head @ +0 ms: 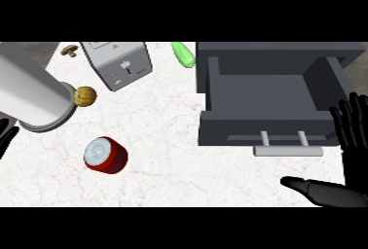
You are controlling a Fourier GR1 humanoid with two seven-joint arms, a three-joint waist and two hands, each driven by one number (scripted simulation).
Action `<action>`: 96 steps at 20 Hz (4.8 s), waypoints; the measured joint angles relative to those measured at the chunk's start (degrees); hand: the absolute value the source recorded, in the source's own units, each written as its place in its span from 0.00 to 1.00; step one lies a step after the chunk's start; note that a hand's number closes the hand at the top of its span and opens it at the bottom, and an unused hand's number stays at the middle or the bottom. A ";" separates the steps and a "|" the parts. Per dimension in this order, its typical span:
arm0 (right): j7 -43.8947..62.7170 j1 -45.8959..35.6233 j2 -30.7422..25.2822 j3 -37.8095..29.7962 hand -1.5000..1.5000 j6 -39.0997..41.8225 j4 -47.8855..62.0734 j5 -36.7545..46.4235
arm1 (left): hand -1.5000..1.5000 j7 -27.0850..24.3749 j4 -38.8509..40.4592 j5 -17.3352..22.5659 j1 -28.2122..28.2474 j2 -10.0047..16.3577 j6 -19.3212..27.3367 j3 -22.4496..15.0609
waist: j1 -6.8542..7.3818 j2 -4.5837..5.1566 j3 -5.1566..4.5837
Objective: Pick up the can, place it into the drawer and close the drawer
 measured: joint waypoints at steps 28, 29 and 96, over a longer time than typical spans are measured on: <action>0.96 5.08 -0.76 -5.43 0.00 4.51 -6.62 -3.51 | 0.00 -23.94 27.18 -26.26 -0.02 -11.47 0.30 -8.55 | -0.25 0.02 -0.02; 1.32 4.37 -1.22 -6.18 0.00 4.68 -6.33 -3.94 | 0.00 -24.71 28.54 -26.61 -0.61 -11.52 0.68 -8.40 | -0.23 0.02 -0.03; 4.15 0.89 -1.27 -13.47 0.00 8.12 -8.54 -3.80 | 1.00 -50.84 95.57 -22.81 -50.03 -13.80 13.31 -2.79 | -0.55 0.03 -0.01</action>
